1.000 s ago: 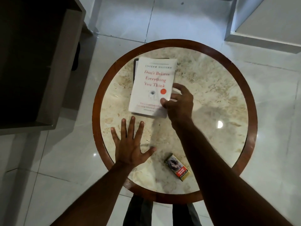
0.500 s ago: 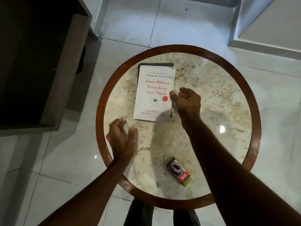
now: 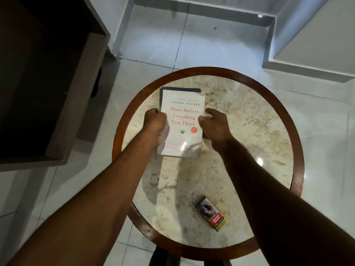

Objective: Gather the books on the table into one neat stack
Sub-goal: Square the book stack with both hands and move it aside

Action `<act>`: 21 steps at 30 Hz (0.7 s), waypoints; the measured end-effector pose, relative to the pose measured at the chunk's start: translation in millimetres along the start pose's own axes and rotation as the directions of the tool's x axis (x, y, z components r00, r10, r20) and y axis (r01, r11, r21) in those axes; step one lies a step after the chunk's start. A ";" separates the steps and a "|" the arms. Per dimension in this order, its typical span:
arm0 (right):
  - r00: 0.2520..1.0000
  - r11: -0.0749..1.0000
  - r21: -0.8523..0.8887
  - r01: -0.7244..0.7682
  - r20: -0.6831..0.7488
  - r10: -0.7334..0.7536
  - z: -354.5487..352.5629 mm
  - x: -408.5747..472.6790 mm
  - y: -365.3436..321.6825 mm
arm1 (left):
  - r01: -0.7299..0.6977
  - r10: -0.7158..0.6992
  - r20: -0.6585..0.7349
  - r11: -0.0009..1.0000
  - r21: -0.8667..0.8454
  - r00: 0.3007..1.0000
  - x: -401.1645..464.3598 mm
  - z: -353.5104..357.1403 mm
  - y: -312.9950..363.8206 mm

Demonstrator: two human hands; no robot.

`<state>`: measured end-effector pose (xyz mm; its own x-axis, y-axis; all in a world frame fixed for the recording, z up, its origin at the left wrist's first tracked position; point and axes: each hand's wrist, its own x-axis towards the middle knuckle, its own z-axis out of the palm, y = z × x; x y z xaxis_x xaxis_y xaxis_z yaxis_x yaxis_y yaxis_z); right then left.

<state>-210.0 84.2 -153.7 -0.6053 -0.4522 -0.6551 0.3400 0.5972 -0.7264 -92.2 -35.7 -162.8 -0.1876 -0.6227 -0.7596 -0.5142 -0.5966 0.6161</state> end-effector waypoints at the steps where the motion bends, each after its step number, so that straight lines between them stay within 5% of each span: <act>1: 0.999 1.000 0.019 0.018 0.038 -0.019 -3.1 -1.7 -0.8 | -0.046 0.046 0.024 0.999 0.017 0.999 -1.8 -2.1 -0.3; 5: 0.976 0.988 0.031 0.153 0.152 -0.156 -12.3 -11.3 -13.6 | -0.360 0.360 -0.005 0.932 0.038 0.933 -15.6 -16.2 -1.1; 12: 0.845 0.825 -0.185 0.534 0.145 -0.515 -29.2 -31.5 -19.1 | -0.740 0.738 0.127 0.671 -0.035 0.663 -35.5 -39.0 -16.8; 17: 0.833 0.808 -0.209 0.551 0.198 -0.517 -29.5 -35.7 -10.4 | -0.680 0.660 0.216 0.733 0.028 0.720 -36.7 -39.8 -34.8; 21: 0.842 0.821 -0.185 0.540 0.134 -0.523 -23.0 -33.7 -6.7 | -0.672 0.668 0.086 0.725 0.152 0.740 -38.0 -38.0 -44.5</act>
<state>-208.5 110.7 -122.0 -0.5910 -0.7818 -0.1990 -0.1805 0.3685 -0.9119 -30.4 -4.7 -153.5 -0.5540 -0.8153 -0.1684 -0.3738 0.0629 0.9254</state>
